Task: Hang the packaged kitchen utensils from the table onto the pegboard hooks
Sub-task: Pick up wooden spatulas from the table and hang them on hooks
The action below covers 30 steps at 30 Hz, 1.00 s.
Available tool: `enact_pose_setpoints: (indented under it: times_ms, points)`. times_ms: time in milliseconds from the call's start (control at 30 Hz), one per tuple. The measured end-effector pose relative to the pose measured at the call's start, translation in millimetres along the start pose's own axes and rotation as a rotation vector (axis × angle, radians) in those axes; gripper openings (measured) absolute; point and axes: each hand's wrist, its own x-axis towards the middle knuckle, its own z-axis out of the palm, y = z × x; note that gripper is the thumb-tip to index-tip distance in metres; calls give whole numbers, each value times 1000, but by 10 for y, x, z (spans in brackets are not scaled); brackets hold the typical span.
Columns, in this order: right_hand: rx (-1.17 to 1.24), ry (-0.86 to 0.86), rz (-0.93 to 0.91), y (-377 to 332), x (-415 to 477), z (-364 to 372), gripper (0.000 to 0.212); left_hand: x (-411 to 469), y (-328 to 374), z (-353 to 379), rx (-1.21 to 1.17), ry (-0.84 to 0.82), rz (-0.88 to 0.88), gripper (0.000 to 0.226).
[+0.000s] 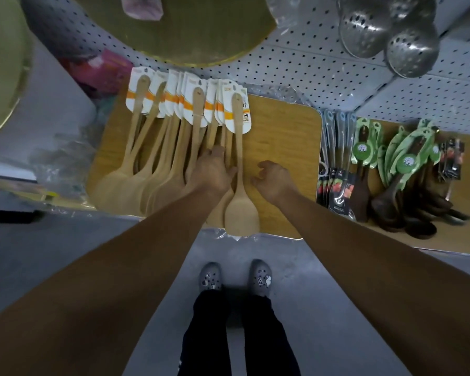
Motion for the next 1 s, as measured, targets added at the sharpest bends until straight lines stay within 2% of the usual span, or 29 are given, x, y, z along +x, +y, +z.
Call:
enact_pose_setpoints:
  times_ms: [100, 200, 300, 367, 433, 467, 600, 700, 767, 900, 1000]
  points:
    - [95, 18, 42, -98, 186, 60, 55, 84, -54, 68, -78, 18, -84, 66]
    - [103, 35, 46, -222, 301, 180, 47, 138, -128, 100, -94, -4, -123, 63]
    - [129, 47, 27, -320, 329, 272, 26, 180, -166, 113, -101, -15, -140, 55]
    - [228, 44, 79, -347, 348, 297, 3, 223, -178, 128, -98, -31, -161, 53]
    - [351, 12, 148, -341, 373, 294, 24, 239, -137, 116, -97, -26, -174, 52]
    - [398, -7, 193, -321, 382, 286, 27, 235, -103, 108, -91, -25, -173, 52]
    - [590, -51, 333, -155, 331, 173, 18, 233, -64, 153, 10, -8, -158, 54]
    - [686, -82, 373, -19, 206, 37, 15, 225, -69, 144, 12, 3, -118, 37]
    - [733, -100, 373, 55, 83, -49, 17, 232, -81, 118, -30, 10, -134, 28]
    - [783, -119, 350, 165, -118, -178, 22, 173, -82, 17, -180, -16, -215, 31]
    - [848, -110, 344, 254, -309, -251, 24, 39, -69, -61, -249, -59, -265, 18]
